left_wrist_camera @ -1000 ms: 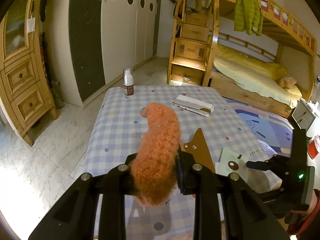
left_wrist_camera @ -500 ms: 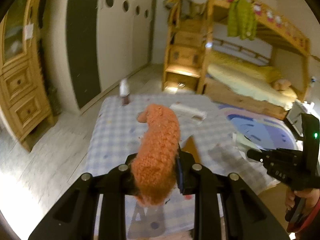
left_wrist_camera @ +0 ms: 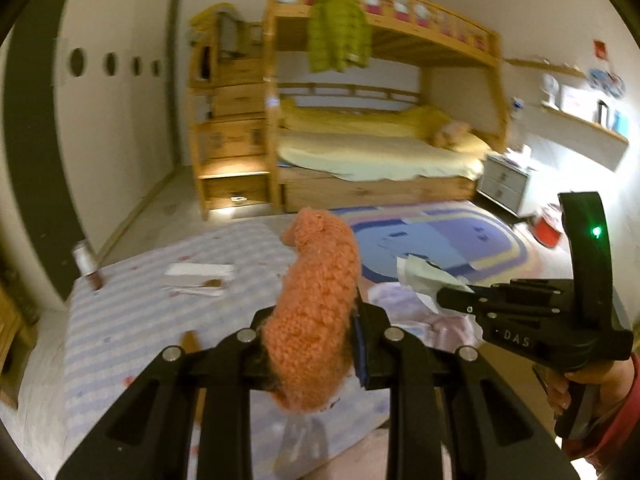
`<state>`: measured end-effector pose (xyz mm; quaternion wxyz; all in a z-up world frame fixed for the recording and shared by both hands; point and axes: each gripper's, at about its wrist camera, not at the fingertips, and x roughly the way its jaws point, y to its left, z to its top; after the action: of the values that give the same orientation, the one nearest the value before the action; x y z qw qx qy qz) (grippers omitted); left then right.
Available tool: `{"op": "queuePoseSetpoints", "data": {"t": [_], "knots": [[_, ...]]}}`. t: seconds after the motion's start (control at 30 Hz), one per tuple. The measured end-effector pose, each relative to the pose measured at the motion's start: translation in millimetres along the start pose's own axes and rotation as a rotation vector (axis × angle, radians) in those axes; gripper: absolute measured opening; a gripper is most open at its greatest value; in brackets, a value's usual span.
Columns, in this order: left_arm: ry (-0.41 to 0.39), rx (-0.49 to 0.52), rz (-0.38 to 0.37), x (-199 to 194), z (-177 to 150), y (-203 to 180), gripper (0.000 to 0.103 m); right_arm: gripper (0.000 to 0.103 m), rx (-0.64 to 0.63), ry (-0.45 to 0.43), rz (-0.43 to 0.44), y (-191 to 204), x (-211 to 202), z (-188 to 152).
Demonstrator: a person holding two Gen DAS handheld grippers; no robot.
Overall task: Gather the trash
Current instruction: 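Carry the glove and green cloth over the pink bin and open both tools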
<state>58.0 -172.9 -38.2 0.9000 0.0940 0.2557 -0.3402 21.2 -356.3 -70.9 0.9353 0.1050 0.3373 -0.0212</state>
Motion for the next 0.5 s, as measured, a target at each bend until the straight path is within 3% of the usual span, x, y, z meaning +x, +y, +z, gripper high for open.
{"op": "queuePoseSetpoints", "data": {"t": [0.23,0.5], "knots": [[0.029,0.075,-0.075,51.0,6.6,-51.8,0.023,0.014,0.127,0.000,-0.132,-68.9,-14.2,-16.0],[0.096,0.090,-0.127,111.9,14.1,-81.8,0.024,0.016,0.194,0.026,-0.188,-119.5,-0.2,-19.5]]}}
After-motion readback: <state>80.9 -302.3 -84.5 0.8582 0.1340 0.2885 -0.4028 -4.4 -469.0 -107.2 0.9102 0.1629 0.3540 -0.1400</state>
